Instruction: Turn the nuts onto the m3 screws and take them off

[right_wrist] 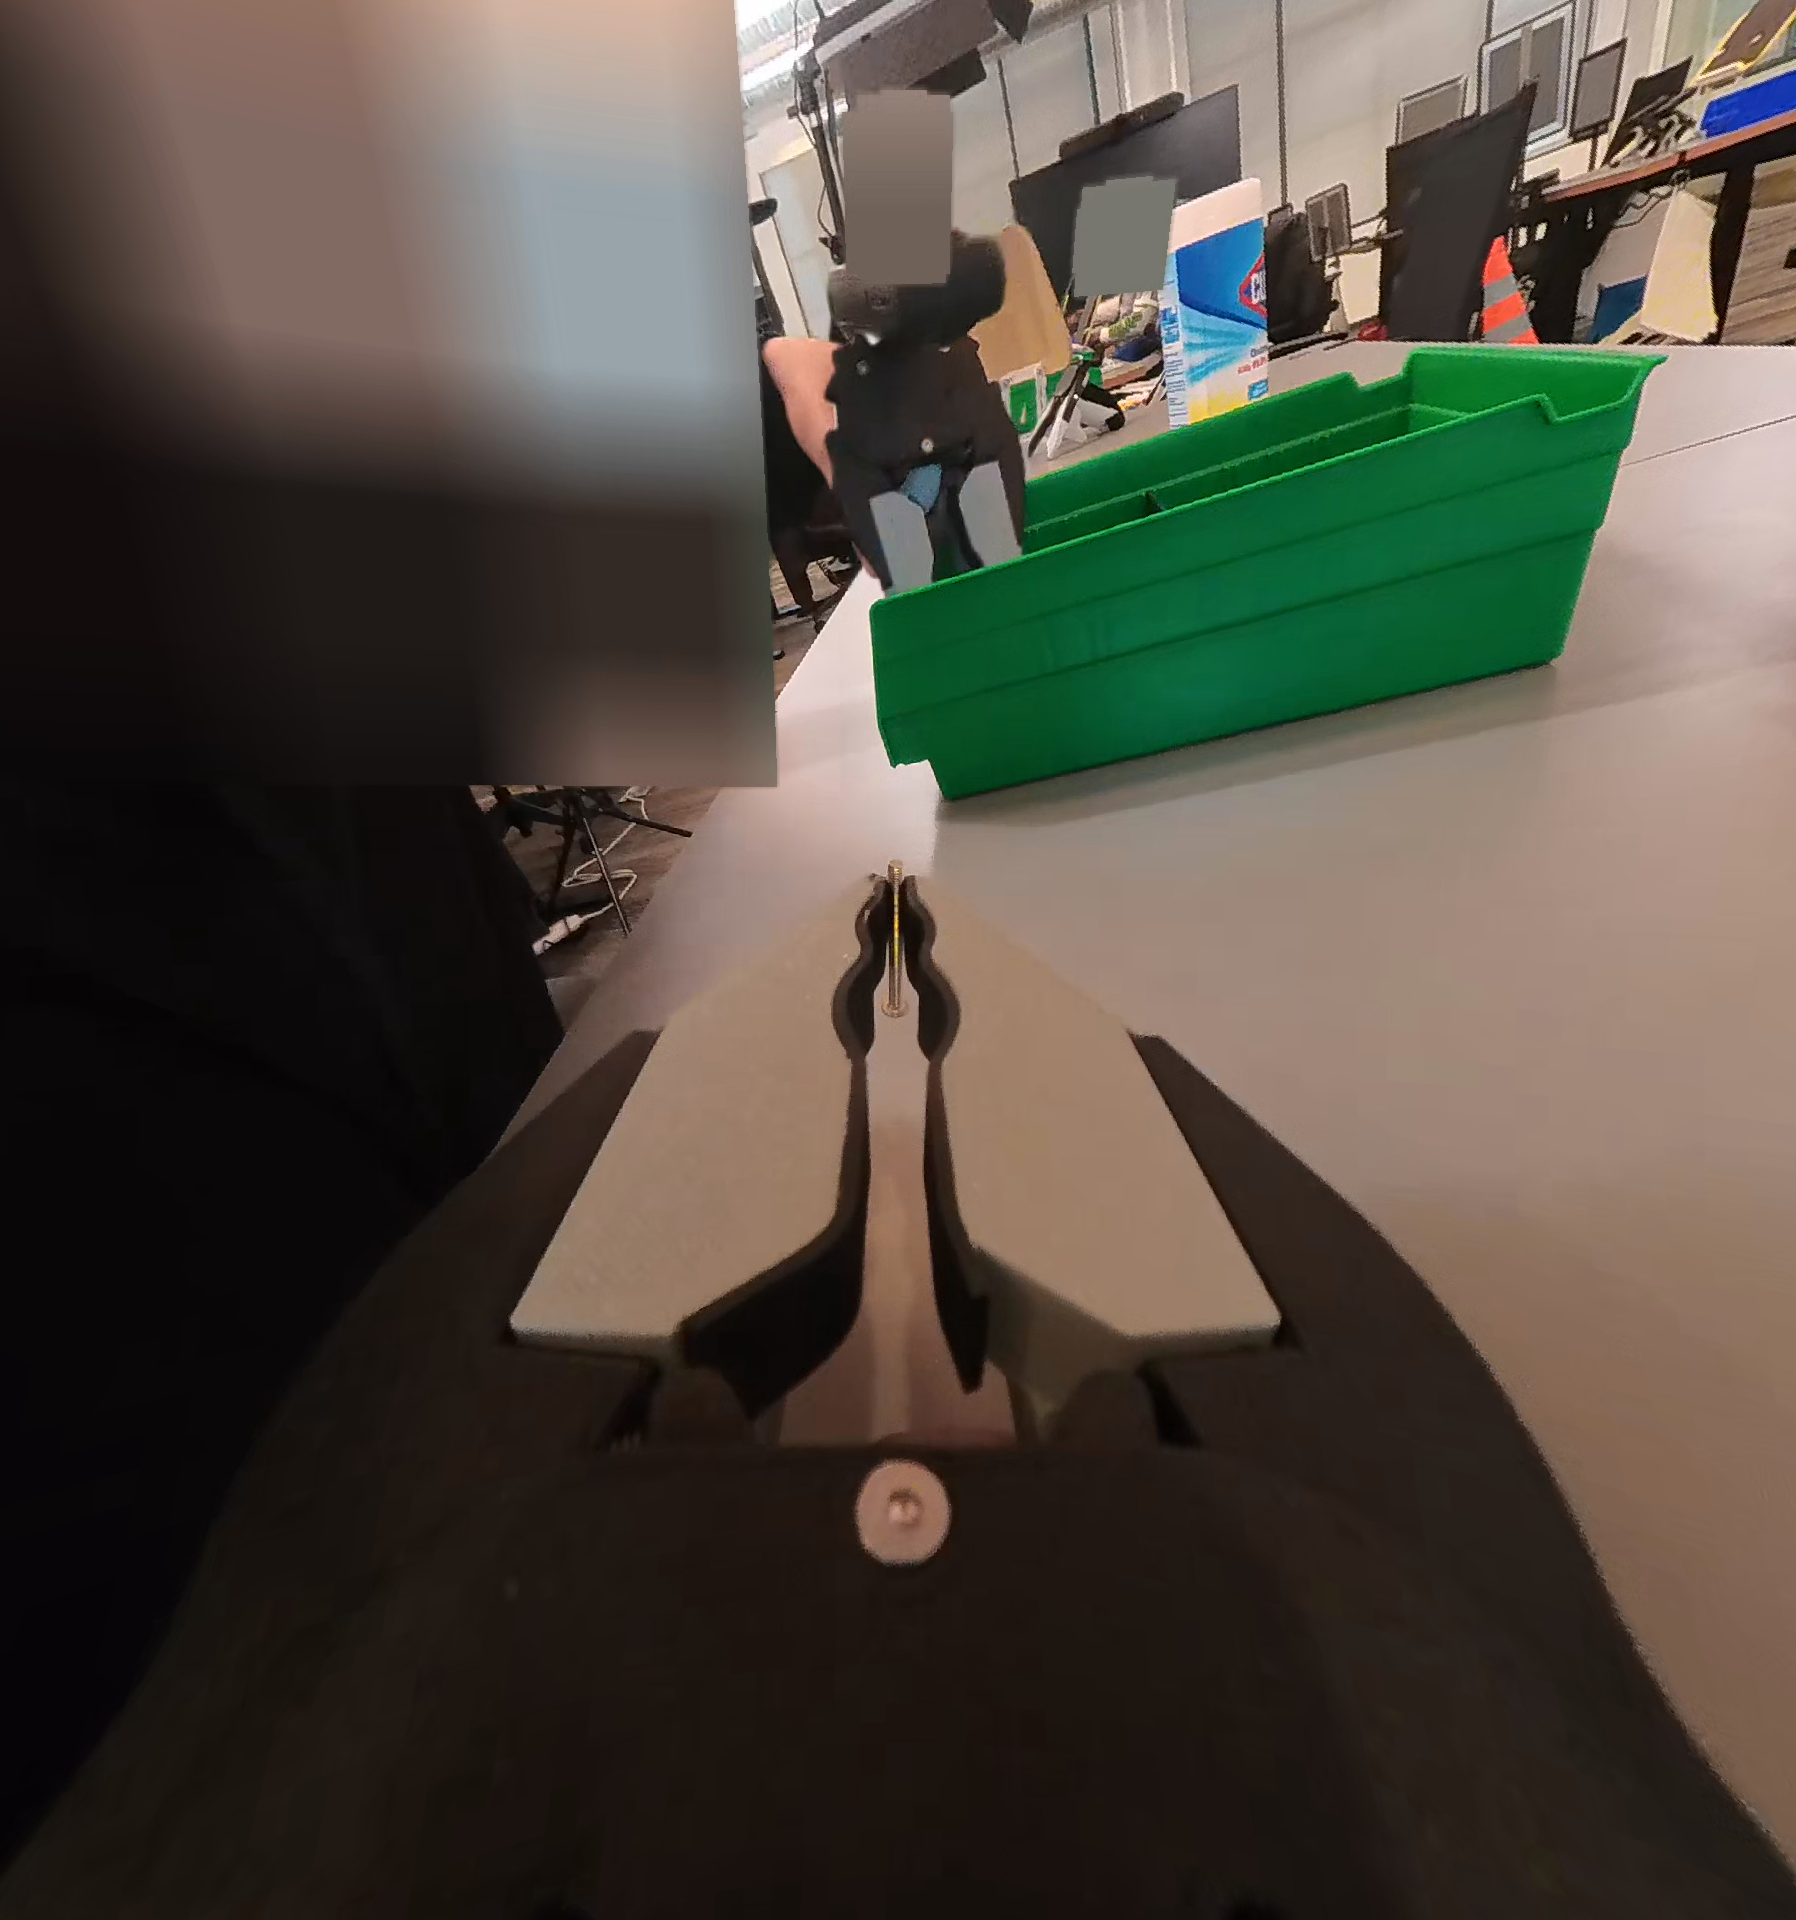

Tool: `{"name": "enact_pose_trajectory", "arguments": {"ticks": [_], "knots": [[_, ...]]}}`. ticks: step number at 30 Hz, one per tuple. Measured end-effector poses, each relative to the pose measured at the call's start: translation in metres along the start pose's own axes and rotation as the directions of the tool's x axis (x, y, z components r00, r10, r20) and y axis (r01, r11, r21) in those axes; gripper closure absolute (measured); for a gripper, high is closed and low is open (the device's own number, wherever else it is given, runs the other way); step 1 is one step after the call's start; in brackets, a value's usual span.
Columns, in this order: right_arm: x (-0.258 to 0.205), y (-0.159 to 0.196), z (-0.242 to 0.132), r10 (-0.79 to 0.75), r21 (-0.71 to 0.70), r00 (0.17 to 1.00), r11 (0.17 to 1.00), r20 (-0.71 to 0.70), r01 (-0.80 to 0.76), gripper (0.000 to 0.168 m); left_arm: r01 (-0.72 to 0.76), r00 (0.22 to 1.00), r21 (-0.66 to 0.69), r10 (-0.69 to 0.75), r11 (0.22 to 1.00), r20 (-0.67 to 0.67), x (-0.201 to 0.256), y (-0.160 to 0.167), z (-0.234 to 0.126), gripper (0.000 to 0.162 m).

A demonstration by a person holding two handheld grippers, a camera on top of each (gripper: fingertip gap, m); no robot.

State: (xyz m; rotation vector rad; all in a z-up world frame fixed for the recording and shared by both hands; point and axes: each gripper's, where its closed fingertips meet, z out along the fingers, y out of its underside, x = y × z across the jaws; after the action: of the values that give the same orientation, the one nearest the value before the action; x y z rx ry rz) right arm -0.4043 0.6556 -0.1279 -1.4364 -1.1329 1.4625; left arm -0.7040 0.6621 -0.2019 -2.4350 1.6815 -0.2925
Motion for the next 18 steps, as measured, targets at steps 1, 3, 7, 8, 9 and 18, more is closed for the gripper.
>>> {"name": "enact_pose_trajectory", "arguments": {"ticks": [1, 3, 7, 8, 9, 18], "knots": [[0.000, 0.000, 0.000, 0.001, 0.001, 1.000, 1.000, 0.000, -0.001, 0.168, -0.025, 1.000, -0.009, 0.025, 1.000, 0.010, 0.000, -0.001, 0.002, 0.143], [-0.001, 0.000, 0.001, 0.000, 0.000, 1.000, 1.000, 0.001, 0.000, 0.168, -0.053, 0.998, -0.017, 0.054, 0.998, 0.029, -0.002, -0.004, 0.006, 0.145], [-0.002, 0.001, 0.002, -0.002, -0.003, 1.000, 1.000, 0.003, 0.002, 0.168, -0.132, 0.991, -0.061, 0.134, 0.989, 0.029, -0.002, -0.003, 0.014, 0.146], [-0.002, 0.001, 0.002, -0.001, -0.004, 1.000, 1.000, 0.005, 0.001, 0.168, -0.157, 0.987, -0.076, 0.160, 0.985, 0.032, -0.003, -0.002, 0.015, 0.146], [-0.002, 0.001, 0.002, 0.002, -0.004, 1.000, 1.000, 0.007, -0.002, 0.168, -0.180, 0.983, -0.091, 0.183, 0.979, 0.032, -0.003, -0.003, 0.017, 0.146], [-0.002, 0.001, 0.003, 0.006, -0.007, 1.000, 1.000, 0.014, -0.006, 0.168, -0.224, 0.974, -0.099, 0.218, 0.970, -0.069, 0.003, -0.002, 0.026, 0.152]]}}
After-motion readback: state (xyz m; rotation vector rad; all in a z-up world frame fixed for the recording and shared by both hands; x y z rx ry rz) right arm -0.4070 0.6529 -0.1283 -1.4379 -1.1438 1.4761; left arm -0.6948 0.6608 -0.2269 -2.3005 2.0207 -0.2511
